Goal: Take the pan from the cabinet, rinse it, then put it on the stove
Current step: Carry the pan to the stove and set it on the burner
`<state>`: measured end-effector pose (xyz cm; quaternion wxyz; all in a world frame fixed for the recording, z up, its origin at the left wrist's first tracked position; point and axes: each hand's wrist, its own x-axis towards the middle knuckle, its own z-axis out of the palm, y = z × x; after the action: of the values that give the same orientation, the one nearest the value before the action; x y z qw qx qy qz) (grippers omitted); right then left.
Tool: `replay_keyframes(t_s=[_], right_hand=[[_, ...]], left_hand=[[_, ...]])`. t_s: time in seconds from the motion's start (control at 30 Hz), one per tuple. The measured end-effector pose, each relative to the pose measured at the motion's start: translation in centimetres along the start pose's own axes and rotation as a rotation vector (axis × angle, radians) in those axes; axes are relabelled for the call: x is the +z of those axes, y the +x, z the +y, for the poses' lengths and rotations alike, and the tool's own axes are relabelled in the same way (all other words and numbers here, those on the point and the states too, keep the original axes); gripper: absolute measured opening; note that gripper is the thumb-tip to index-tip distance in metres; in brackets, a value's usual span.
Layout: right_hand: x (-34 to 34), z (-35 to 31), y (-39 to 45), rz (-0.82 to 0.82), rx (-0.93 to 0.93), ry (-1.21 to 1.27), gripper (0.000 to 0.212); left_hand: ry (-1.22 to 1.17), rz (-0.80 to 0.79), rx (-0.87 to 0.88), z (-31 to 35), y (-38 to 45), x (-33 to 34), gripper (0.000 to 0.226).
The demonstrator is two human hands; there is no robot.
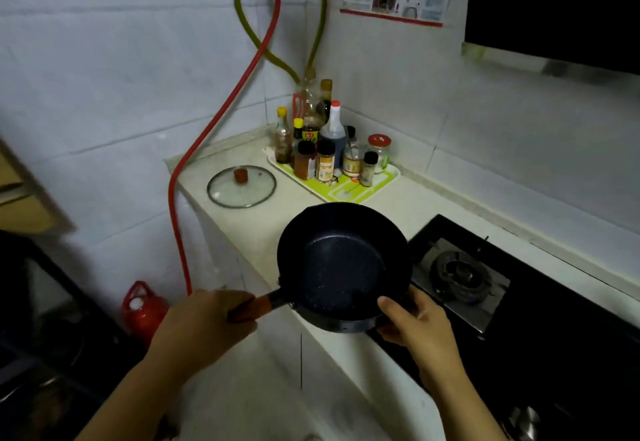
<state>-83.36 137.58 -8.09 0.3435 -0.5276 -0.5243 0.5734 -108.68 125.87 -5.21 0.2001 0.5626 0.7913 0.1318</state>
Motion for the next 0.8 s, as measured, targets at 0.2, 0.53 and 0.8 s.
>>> replay_keyframes(t_s=[0.2, 0.53, 0.8], right_hand=[[4.1, -1.1, 11.0, 0.04, 0.082, 0.003, 0.055], [8.0, -0.3, 17.8, 0.277, 0.275, 0.026, 0.057], [10.5, 0.8, 18.2, 0.46, 0.389, 0.064, 0.049]], left_hand=[[0.085, -0.027, 0.003, -2.3, 11.8, -2.4, 0.02], [0.107, -0.179, 0.129, -6.1, 25.4, -1.8, 0.025], [0.116, -0.267, 0.285, -7.3, 30.5, -0.9, 0.026]])
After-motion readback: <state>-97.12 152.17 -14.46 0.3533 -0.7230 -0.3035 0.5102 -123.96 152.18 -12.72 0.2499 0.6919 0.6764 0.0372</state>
